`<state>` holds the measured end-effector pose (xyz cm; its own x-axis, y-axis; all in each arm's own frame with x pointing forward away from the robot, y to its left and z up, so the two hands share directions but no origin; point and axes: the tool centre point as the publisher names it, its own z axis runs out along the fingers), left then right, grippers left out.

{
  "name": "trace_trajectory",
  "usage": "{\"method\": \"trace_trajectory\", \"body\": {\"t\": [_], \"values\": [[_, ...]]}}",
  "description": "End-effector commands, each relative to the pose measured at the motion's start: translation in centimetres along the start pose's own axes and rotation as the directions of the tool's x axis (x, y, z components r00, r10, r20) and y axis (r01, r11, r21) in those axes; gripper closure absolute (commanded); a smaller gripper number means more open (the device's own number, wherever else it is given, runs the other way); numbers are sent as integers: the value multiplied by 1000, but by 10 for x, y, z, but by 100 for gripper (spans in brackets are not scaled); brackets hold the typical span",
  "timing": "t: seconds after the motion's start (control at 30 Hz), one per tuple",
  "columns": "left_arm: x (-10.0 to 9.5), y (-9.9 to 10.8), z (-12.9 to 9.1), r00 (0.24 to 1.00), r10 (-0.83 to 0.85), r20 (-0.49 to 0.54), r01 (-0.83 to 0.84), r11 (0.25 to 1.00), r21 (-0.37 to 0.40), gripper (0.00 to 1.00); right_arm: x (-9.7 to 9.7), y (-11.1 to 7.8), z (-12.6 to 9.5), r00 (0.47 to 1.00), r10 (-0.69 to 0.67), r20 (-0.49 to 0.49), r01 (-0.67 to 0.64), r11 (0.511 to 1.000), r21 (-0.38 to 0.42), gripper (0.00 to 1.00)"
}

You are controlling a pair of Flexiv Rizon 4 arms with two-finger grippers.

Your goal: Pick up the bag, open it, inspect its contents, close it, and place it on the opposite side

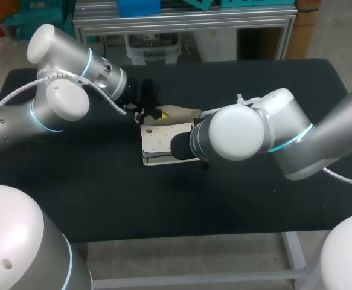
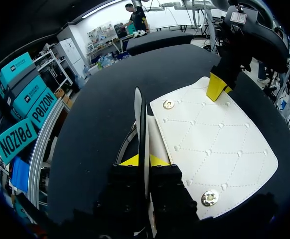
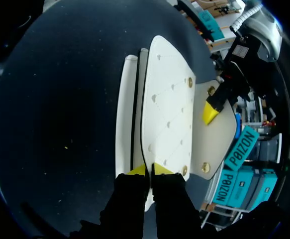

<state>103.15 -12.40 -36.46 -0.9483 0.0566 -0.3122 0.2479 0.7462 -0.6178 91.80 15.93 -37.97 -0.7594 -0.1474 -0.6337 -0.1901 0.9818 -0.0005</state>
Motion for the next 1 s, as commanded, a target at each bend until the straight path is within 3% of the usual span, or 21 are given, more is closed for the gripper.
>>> {"method": "trace_trajectory", "body": {"t": [0.03,0.13,0.17,0.2,0.23,0.6,0.83,0.87,0.9,0.93,0.97,1.0], "values": [[2,2,-4,1000,-3,-1,3,1000,13,100,2,-1,1,1000,0,4,0,1000,-2,100],[1,-1,-7,1000,-19,-8,19,1000,18,100,-1,1,-3,1000,-6,-1,6,1000,-15,100],[1,-3,-10,999,-30,-11,30,999,21,100,-2,2,-4,1000,-8,-6,8,1000,-30,95],[1,-5,-12,999,-36,-9,36,999,21,100,-3,2,-6,1000,-12,-12,12,999,-40,60],[0,-7,-14,999,-49,-8,49,999,22,100,-4,3,-8,1000,-17,-18,16,999,-50,0],[-6,-35,-41,991,-125,51,125,992,3,100,-22,11,-61,998,-58,-9,56,988,-147,0],[-6,-52,-55,988,-140,61,140,990,0,100,-33,6,-85,997,-65,33,69,988,-136,1],[-6,-54,-57,988,-141,61,141,990,0,100,-35,5,-87,997,-64,38,69,989,-130,15],[-4,-57,-59,988,-141,62,141,990,1,100,-37,3,-89,997,-63,45,68,990,-126,50],[-3,-59,-61,988,-141,60,141,990,1,100,-38,2,-91,997,-64,53,71,990,-126,63],[-2,-62,-63,988,-141,60,141,990,0,100,-40,2,-92,996,-66,59,73,990,-121,93],[-2,-63,-63,988,-141,60,141,990,0,100,-40,2,-93,996,-66,60,73,990,-120,100]]}}
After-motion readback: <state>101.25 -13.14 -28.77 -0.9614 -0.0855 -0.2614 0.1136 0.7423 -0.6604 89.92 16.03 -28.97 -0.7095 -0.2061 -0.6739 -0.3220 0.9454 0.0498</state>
